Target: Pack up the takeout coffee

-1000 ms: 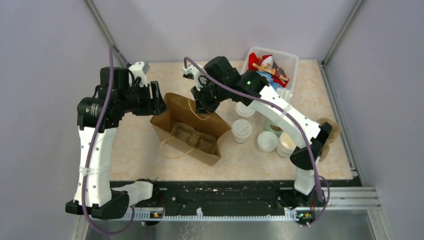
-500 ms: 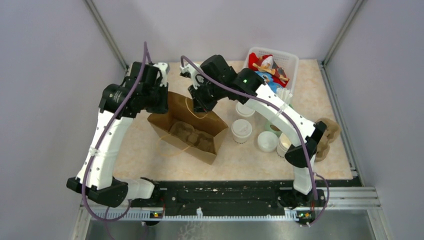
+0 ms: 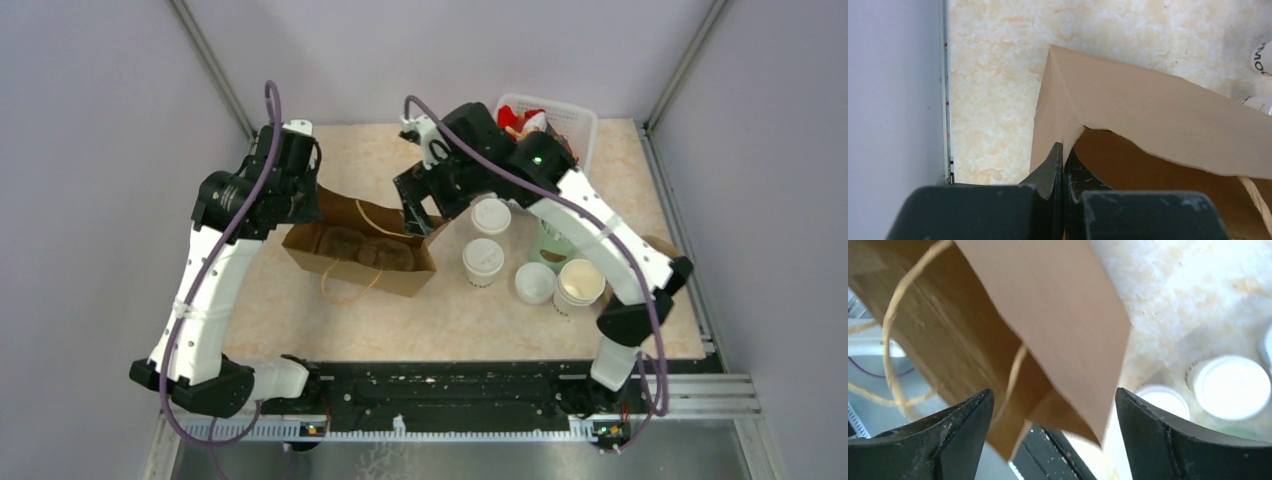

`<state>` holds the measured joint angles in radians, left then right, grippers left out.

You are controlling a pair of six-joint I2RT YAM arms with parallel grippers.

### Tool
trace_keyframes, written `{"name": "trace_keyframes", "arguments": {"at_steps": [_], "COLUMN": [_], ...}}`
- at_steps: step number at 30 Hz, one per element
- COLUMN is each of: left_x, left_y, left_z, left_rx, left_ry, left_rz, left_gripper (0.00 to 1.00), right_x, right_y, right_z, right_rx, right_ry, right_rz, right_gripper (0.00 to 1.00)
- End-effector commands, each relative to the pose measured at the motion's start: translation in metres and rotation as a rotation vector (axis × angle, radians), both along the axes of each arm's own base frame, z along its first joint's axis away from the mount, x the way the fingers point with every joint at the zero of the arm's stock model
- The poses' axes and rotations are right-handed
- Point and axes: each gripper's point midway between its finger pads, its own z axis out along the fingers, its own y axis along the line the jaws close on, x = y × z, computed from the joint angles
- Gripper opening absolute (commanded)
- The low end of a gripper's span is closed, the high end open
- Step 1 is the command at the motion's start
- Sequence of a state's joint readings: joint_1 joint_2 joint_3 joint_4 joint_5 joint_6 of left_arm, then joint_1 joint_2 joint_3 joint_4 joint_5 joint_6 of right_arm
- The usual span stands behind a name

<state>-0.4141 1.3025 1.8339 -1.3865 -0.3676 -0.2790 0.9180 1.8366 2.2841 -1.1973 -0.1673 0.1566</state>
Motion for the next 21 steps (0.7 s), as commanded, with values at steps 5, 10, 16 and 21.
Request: {"name": "trace_keyframes", "arguments": {"at_steps": [5,10,16,21], "left_x": [-0.005,-0.007,-0.013,-0.017], "left_y": [0.022,0.022,0.022,0.022], "left_z": [0.018,0.023,0.027,0.025], "left_rx": [0.023,0.006,-0.012,-0.025], "left_ry": [-0.100,-0.099,-0.109,-0.105], "left_rz": [0.110,0.124,0.125,0.118], "left_gripper": [0.00,0.00,0.00,0.00], "right_x": [-0.030,0.003,0.016,0.020], "right_y": [-0.095,-0.146,-0.151,-0.139], "right_z": [0.059,-0.014,-0.100,-0.142], "right_rx": [0.140,-0.051,-0.311,-0.381], "right_ry": [-0.134,-0.060,0.027,0.092], "right_rz": [-0.225,-0.447,-0.394,-0.338], "right_gripper": [0.99,0.99,0.99,0.99]}}
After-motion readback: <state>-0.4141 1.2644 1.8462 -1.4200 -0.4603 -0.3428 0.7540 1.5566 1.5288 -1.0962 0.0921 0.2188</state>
